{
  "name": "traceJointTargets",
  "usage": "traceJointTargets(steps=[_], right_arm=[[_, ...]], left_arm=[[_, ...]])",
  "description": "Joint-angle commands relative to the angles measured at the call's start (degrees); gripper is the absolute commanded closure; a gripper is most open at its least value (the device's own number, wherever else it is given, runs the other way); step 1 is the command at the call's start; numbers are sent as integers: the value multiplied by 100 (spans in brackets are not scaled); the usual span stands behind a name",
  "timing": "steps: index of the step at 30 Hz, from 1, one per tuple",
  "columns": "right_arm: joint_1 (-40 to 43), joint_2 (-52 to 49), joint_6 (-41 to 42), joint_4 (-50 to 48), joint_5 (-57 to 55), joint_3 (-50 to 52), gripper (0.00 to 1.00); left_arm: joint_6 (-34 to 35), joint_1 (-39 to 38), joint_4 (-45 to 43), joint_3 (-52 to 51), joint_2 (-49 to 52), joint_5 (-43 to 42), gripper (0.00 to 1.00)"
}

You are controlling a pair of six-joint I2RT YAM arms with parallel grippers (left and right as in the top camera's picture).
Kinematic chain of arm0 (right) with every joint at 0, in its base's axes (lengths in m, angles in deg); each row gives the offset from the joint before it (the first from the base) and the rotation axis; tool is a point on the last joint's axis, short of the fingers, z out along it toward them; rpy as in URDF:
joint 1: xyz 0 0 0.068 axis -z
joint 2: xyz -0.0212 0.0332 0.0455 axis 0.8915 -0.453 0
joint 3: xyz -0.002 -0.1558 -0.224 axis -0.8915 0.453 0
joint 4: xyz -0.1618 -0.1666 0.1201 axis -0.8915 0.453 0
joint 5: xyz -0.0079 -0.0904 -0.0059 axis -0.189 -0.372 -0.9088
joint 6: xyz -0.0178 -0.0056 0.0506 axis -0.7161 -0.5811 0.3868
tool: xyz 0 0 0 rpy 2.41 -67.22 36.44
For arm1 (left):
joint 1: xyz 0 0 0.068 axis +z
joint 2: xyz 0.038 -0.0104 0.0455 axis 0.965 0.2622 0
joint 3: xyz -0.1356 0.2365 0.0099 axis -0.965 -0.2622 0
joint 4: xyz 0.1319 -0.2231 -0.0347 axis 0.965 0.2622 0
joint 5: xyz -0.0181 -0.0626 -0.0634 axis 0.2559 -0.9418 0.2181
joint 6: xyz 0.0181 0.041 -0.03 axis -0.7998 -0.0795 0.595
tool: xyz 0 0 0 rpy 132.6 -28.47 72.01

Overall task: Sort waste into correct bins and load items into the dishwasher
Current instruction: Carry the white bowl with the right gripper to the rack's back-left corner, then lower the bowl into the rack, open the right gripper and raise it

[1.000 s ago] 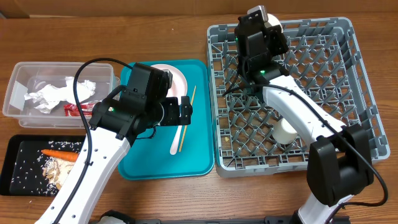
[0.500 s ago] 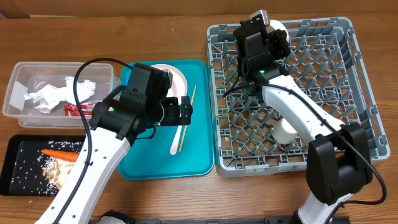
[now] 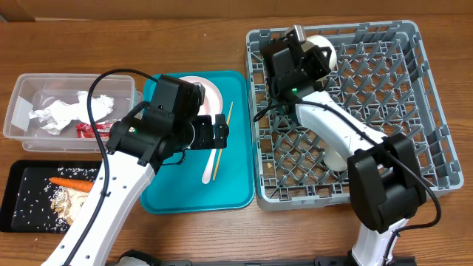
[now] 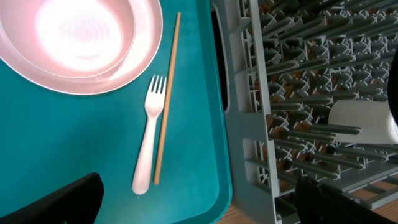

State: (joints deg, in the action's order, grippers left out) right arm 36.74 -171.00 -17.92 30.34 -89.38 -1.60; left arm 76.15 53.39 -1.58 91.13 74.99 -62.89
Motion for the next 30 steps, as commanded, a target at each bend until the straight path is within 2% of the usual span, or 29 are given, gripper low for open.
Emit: traceJointTargets(steps=[1, 12, 26, 29, 30], right_arm=[[-254, -118, 17, 146, -15, -4, 96], [-479, -118, 1126, 1102, 11, -7, 96], [-579, -118, 1123, 1115, 15, -7, 96], [-660, -118, 1123, 1115, 15, -7, 84], [-673, -118, 1123, 1115, 15, -4, 83]], left_arm=[[-26, 0, -20, 92, -35, 55, 0], [-26, 0, -20, 92, -35, 55, 0], [-26, 0, -20, 92, -35, 55, 0], [-26, 0, -20, 92, -35, 55, 0], [-26, 0, -20, 92, -35, 55, 0]])
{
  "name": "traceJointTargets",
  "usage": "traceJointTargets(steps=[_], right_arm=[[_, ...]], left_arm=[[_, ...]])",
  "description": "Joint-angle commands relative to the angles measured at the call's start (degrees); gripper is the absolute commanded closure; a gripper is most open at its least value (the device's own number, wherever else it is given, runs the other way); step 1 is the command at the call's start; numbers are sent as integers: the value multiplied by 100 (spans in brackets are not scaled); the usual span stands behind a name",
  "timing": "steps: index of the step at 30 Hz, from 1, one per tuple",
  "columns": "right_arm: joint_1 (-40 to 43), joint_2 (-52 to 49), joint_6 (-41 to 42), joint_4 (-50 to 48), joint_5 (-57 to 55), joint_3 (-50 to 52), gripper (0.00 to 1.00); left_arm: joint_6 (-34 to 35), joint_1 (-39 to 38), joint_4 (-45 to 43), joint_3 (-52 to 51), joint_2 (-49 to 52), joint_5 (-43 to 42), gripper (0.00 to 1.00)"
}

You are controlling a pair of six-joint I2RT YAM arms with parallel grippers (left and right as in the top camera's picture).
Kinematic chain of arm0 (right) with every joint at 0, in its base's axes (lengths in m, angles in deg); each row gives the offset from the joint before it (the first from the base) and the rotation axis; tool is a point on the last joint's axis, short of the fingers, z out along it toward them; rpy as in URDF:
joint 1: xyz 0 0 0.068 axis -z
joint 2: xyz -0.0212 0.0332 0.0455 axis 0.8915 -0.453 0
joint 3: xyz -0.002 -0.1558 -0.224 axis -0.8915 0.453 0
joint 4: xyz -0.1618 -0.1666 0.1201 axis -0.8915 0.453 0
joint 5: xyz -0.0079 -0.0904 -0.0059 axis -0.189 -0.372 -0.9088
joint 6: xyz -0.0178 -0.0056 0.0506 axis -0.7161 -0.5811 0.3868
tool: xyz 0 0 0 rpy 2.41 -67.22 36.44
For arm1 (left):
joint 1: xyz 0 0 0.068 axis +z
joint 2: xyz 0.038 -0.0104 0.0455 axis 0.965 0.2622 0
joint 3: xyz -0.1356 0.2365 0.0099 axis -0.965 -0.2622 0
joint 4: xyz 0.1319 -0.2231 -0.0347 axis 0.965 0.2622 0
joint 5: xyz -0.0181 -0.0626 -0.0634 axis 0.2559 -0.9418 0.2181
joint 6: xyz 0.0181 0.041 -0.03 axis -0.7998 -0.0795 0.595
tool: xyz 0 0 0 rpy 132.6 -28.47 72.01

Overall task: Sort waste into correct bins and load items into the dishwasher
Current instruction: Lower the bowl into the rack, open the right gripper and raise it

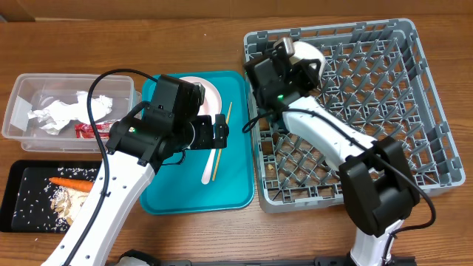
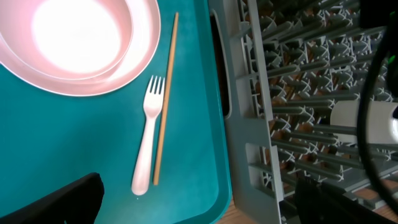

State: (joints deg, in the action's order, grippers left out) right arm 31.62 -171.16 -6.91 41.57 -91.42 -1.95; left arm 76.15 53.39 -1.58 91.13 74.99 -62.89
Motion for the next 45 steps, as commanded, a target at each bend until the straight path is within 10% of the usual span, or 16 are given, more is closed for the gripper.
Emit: traceJointTargets(steps=[1, 7, 14, 26, 39, 42, 45], right_arm=[[-203, -103, 22, -9, 219, 28, 82], [-273, -103, 22, 46, 216, 28, 78], [-280, -101, 474, 660, 214, 28, 23], [-409, 46, 1600, 2258, 1650, 28, 0], [-369, 1440, 1797, 3167, 3679, 26, 3], [-166, 1899, 1799, 3060, 4223, 26, 23], [256, 2127, 1851, 2734, 4903, 26, 74]], left_arm=[[-26, 0, -20, 92, -35, 55, 0], [-26, 0, -20, 92, -35, 55, 0], [-26, 0, -20, 92, -35, 55, 0], [-26, 0, -20, 92, -35, 55, 0], [-26, 0, -20, 92, -35, 55, 0], [-26, 0, -20, 92, -35, 55, 0], [-26, 0, -20, 92, -35, 55, 0]])
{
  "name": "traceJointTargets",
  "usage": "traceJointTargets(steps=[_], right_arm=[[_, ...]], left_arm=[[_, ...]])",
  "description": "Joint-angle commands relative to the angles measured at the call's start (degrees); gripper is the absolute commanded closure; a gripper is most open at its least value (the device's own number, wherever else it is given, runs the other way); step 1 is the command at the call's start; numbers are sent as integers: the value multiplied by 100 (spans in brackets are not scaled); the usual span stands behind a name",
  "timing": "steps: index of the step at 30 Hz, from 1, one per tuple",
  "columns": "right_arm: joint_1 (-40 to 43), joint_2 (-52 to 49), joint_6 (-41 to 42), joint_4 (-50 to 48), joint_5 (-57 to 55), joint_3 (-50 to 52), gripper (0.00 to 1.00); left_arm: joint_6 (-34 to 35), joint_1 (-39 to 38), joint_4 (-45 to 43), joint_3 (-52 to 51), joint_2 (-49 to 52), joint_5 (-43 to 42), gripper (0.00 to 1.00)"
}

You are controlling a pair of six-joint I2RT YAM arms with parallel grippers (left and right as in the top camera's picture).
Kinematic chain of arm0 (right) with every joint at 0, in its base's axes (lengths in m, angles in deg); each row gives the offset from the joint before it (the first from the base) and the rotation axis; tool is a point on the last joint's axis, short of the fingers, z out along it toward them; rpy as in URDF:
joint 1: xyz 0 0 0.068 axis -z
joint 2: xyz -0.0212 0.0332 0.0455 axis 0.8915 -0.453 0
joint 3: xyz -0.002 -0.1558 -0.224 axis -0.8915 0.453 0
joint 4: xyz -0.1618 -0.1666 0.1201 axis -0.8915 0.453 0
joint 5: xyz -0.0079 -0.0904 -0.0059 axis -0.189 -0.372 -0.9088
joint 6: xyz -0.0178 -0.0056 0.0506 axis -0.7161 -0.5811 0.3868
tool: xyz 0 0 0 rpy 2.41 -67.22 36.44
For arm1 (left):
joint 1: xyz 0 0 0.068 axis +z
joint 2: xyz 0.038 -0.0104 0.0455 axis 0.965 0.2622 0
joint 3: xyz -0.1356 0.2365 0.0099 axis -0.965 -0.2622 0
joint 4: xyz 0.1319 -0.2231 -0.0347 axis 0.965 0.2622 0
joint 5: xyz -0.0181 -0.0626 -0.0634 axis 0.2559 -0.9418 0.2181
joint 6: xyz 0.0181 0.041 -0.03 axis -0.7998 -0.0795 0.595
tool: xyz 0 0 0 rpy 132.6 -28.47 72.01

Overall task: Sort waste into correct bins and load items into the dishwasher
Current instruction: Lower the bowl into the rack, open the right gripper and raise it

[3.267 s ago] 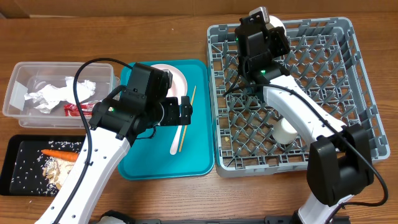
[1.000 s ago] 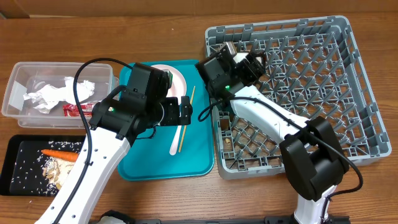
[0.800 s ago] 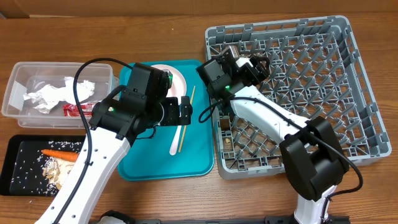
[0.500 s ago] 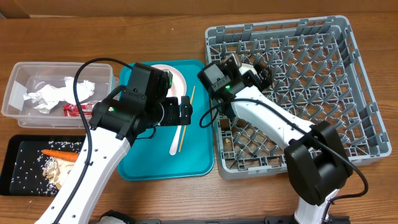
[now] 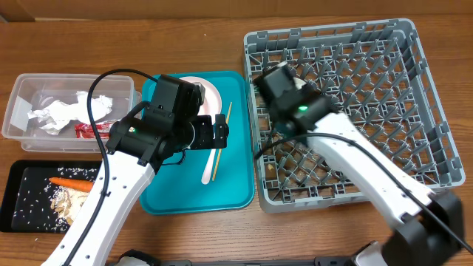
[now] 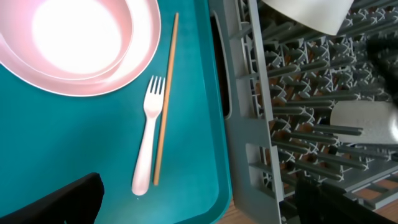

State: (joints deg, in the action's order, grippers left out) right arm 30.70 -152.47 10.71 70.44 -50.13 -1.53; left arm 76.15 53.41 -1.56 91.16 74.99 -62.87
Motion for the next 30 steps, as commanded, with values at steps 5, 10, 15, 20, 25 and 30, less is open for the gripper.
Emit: traceJointTargets(steps=[5, 10, 15, 20, 25, 30], right_arm=[[1357, 52, 505, -861, 2271, -13, 96], [1917, -332, 505, -1554, 3703, -13, 96], [1923, -748, 505, -1932, 3895, -13, 96], [1921, -824, 503, -1659, 4129, -13, 96], [1921, -824, 479, -1014, 4129, -13, 96], [1921, -726, 485, -1043, 4129, -15, 96]], left_arm=[[-26, -2, -22, 90, -35, 52, 0], [-26, -2, -22, 90, -35, 52, 0], [-26, -2, -22, 90, -35, 52, 0], [-26, -2, -22, 90, -35, 52, 0], [-26, -2, -22, 90, -35, 52, 0], [-26, -2, -22, 90, -35, 52, 0]])
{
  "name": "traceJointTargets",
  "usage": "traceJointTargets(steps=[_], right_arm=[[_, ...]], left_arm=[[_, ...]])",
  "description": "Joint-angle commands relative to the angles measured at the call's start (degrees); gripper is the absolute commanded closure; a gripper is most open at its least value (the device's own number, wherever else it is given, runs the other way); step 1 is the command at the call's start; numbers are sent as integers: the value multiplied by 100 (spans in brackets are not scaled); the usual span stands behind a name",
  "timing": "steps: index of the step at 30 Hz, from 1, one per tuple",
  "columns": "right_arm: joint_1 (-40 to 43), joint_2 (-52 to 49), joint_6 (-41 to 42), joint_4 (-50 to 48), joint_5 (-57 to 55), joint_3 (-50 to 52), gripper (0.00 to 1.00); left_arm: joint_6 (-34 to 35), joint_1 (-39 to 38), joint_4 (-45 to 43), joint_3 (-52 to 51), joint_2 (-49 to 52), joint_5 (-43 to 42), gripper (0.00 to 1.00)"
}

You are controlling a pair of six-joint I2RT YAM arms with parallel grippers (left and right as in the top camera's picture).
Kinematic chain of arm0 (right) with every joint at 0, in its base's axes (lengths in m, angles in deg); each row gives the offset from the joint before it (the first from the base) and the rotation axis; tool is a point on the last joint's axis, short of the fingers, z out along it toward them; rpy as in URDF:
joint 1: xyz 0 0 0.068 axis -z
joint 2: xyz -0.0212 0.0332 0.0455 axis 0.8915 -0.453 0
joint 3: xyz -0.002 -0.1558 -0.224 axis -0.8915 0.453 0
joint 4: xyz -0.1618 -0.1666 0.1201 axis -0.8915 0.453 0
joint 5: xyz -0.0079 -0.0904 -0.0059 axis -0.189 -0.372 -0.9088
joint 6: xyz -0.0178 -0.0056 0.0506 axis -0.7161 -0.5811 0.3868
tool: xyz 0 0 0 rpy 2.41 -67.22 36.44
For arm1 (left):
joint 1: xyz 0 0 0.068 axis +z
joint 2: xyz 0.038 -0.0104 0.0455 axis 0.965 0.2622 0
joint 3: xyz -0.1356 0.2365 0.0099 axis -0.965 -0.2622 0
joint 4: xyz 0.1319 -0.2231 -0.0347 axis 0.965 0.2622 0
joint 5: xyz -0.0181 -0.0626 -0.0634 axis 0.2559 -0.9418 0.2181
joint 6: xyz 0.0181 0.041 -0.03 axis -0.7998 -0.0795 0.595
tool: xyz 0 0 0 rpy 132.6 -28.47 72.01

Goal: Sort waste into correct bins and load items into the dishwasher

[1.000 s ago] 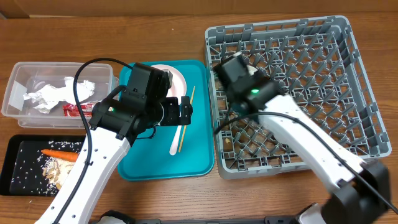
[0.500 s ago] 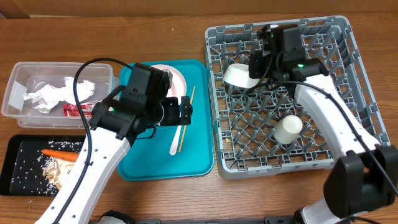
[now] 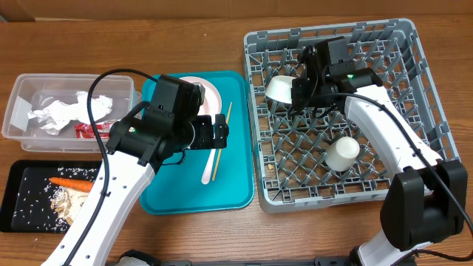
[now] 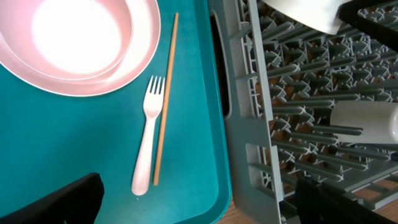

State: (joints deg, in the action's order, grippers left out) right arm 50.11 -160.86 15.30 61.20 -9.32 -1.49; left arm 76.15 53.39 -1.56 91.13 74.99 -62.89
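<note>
My right gripper (image 3: 294, 90) reaches over the grey dish rack (image 3: 429, 111) and looks shut on the rim of a white bowl (image 3: 278, 88), which is tilted at the rack's left side. That white bowl (image 4: 303, 12) also shows at the top of the left wrist view. A white cup (image 3: 344, 154) lies on its side among the rack's tines. My left gripper (image 4: 196, 205) hangs open over the teal tray (image 3: 170, 196). Nothing is between its fingers (image 4: 62, 199). On the tray lie a pink plate (image 4: 78, 37), a pale fork (image 4: 149, 146) and a wooden chopstick (image 4: 166, 99).
A clear bin (image 3: 29, 125) with crumpled paper and a red wrapper stands at the far left. In front of it is a black tray (image 3: 22, 214) holding a carrot and food scraps. The rack sits close against the teal tray's right edge.
The right arm has swung round: it lay across the rack's front left, and now it reaches in from the right. The white bowl shows in the same spot. The left arm is unmoved.
My right gripper first held the white bowl over the rack's back left, then a little further left. By 1.0 s ago the bowl had come down to the rack's left side, where it still is. The left gripper has hung open over the tray throughout.
</note>
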Motion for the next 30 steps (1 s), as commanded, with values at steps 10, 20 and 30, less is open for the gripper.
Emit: traceJointTargets(steps=[10, 20, 30], right_arm=[[-15, 339, 286, -1268, -136, -17, 96], [-15, -339, 304, -1147, -332, -17, 95], [-13, 496, 280, -343, -59, -24, 95]], left_arm=[[-26, 0, -22, 92, -35, 55, 0], [-26, 0, -22, 92, -35, 55, 0], [-26, 0, -22, 92, -35, 55, 0]])
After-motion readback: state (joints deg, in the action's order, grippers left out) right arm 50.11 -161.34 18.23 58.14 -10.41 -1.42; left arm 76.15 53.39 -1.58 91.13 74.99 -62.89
